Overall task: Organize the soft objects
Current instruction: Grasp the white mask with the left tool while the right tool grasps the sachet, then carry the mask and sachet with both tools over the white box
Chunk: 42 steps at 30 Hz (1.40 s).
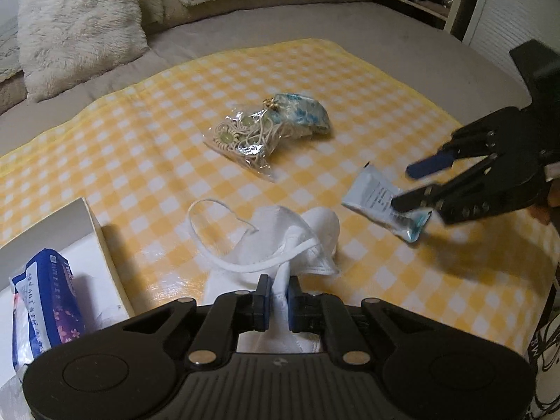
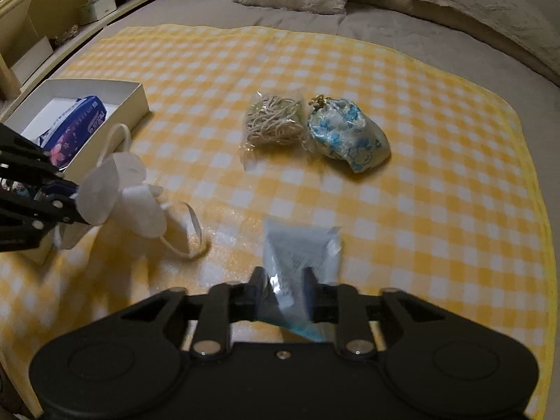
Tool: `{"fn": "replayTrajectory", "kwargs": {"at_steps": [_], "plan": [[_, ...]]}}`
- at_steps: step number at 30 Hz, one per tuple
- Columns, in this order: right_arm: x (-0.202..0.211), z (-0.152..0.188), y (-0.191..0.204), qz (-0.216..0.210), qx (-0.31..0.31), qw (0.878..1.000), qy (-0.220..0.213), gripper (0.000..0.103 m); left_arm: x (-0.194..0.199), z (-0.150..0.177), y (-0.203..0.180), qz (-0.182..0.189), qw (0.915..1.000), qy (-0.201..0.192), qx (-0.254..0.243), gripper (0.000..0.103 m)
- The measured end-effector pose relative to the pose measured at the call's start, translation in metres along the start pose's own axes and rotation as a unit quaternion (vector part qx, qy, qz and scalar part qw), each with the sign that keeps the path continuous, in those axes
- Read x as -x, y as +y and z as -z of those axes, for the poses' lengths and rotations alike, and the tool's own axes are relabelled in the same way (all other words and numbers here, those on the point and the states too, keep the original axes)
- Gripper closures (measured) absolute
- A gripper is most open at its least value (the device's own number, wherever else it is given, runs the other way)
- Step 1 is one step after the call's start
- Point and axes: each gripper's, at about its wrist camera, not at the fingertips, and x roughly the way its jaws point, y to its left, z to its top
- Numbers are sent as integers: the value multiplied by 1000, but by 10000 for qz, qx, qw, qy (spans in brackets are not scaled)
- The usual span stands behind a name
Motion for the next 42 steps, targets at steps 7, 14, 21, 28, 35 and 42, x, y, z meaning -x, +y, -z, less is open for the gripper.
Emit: {"fn": "replayTrajectory", "kwargs": {"at_steps": [7, 14, 21, 28, 35, 42], "plan": [[-24, 4, -16, 93, -159, 9990, 412, 32, 2, 0, -1, 17, 10000, 6, 20, 93], [-42, 13, -12, -157, -164, 9974, 681, 26, -6, -4, -1, 105, 9999, 47, -7, 93], [-35, 11, -6, -97, -29, 9985, 543, 59, -9, -9, -5, 93, 10000, 8, 33, 93], [-8, 7, -5, -66, -117, 9997, 212, 68, 0, -10, -5, 29, 9997, -183, 155, 93], [35, -2, -3, 40, -466, 9977, -492, 68, 21, -11, -5, -76, 9978, -547, 371, 93], [74, -7, 5, -6, -698, 9911, -1137, 68, 55, -13, -10, -225, 9922, -1096, 558, 93]]}}
